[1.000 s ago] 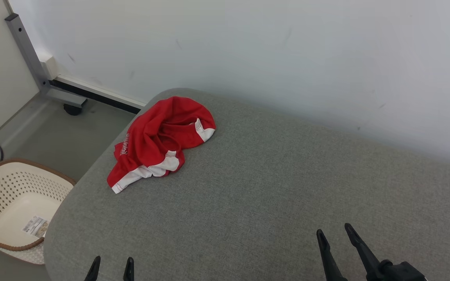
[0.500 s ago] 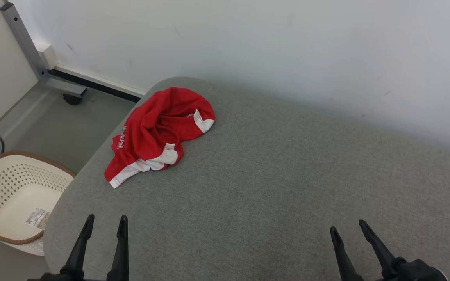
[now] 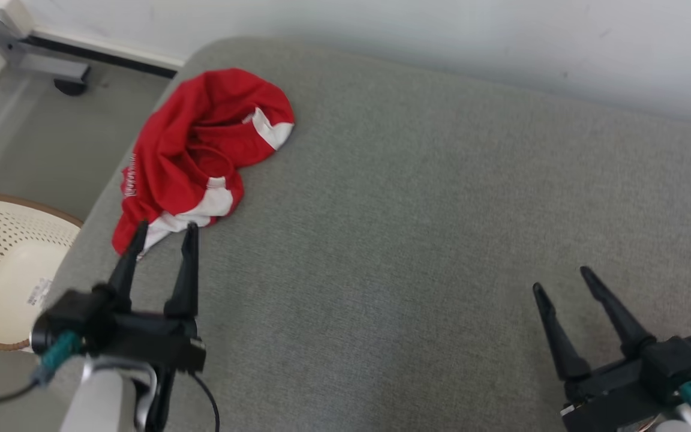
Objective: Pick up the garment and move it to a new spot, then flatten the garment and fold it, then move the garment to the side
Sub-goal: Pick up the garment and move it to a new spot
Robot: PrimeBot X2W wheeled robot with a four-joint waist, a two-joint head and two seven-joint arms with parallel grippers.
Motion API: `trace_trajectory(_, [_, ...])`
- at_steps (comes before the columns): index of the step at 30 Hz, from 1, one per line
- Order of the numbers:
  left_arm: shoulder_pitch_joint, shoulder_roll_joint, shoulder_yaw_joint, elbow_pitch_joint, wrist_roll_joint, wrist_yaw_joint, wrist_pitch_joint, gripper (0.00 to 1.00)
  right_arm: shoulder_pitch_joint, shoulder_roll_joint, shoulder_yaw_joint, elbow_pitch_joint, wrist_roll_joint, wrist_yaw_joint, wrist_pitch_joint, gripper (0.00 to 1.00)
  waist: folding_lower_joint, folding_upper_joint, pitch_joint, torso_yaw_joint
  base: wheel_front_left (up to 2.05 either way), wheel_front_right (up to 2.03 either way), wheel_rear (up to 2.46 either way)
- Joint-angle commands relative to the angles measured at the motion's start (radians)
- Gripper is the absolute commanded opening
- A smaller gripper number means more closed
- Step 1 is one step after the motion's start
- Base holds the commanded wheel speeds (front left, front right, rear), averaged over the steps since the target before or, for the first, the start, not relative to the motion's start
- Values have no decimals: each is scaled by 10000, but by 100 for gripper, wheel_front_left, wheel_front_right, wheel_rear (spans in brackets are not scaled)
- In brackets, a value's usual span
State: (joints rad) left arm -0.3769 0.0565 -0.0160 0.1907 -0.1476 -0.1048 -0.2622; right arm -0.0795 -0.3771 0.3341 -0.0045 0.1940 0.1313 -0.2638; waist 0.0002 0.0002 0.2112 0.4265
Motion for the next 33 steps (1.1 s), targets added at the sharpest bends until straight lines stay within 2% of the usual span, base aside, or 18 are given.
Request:
trace_trajectory(1, [-467, 102, 27, 272, -34, -57, -38, 100, -158, -165, -56, -34, -53, -11, 1, 100, -2, -2, 875, -412, 0, 0, 0])
trace_trajectory(8, [-2606, 356, 270, 2146, -648, -199, -38, 100, -569, -571, -67, -319, 110, -11, -1, 100, -2, -2, 1559, -580, 0, 0, 0])
trace_trajectory(11, [-3412, 668, 249, 3010, -869, -218, 113, 100, -754, -711, -85, -423, 113, -11, -1, 100, -2, -2, 1809, -648, 0, 0, 0])
trace_trajectory(18, [-5211, 1278, -205, 4951, -1266, -250, 1792, 100, -991, -942, -250, -549, 50, -11, 1, 100, -2, -2, 2290, -707, 0, 0, 0])
trace_trajectory(24, [-6156, 1675, -1181, 6164, -1860, -262, 3603, 100, -1123, -993, -187, -524, -4, -11, 4, 100, -2, -2, 2547, -774, 0, 0, 0])
trace_trajectory(33, [-6432, 2028, -2409, 6668, -3112, -265, 5011, 100, -1282, -1048, -177, -416, -3, -11, 10, 100, -2, -2, 2811, -780, 0, 0, 0])
